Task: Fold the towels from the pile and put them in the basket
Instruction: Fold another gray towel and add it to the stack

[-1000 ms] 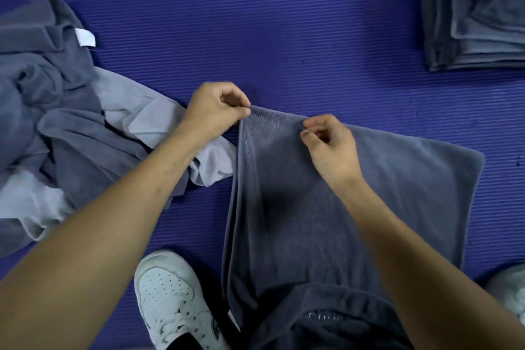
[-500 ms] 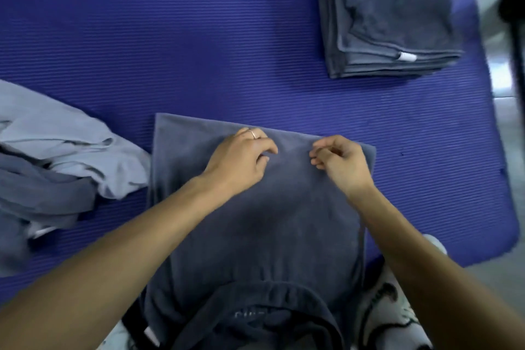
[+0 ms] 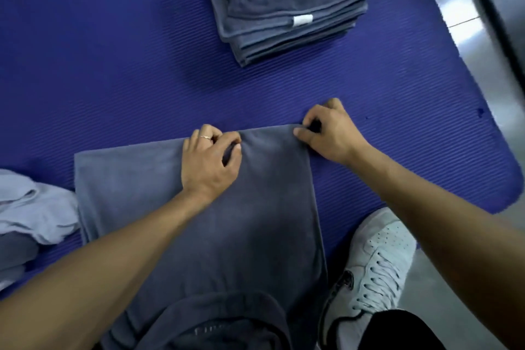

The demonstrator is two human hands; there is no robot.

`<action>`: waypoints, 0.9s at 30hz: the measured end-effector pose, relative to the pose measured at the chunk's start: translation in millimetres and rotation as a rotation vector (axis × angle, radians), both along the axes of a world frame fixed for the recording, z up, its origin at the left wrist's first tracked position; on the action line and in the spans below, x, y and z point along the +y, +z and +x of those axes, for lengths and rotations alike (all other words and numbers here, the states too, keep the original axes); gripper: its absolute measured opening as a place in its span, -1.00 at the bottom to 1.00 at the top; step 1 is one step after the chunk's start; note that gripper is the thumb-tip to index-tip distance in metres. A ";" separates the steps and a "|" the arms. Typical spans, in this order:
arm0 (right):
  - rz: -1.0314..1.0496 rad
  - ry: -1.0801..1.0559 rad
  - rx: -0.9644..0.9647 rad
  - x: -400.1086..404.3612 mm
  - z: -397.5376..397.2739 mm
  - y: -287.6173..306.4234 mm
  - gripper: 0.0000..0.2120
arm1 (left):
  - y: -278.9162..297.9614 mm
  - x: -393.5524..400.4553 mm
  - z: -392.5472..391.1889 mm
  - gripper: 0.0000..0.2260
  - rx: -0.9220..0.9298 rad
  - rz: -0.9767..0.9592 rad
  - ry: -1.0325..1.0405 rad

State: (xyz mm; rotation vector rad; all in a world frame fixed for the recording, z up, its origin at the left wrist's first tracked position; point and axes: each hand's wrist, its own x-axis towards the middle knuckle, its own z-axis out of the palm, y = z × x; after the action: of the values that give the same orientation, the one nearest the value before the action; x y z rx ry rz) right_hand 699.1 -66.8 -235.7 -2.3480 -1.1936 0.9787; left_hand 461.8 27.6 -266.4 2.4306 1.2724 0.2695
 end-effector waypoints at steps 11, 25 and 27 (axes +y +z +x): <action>-0.186 -0.201 -0.107 13.2 -23.3 22.3 -0.72 | 19.3 8.1 1.2 -0.83 0.159 -0.065 -0.187; -0.105 -0.115 0.132 -94.2 -113.0 166.6 -0.77 | 121.5 -87.5 -70.9 -0.81 -0.402 -0.677 0.237; -0.073 -0.199 0.211 -134.0 -137.9 175.3 -0.76 | 119.0 -122.2 -86.5 -0.78 -0.379 -0.756 0.189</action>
State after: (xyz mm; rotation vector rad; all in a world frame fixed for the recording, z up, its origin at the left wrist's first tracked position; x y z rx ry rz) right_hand 561.2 -200.8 -60.4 -2.2959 -0.8412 1.1810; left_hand 375.4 -94.6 -147.4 1.5440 1.1537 0.2291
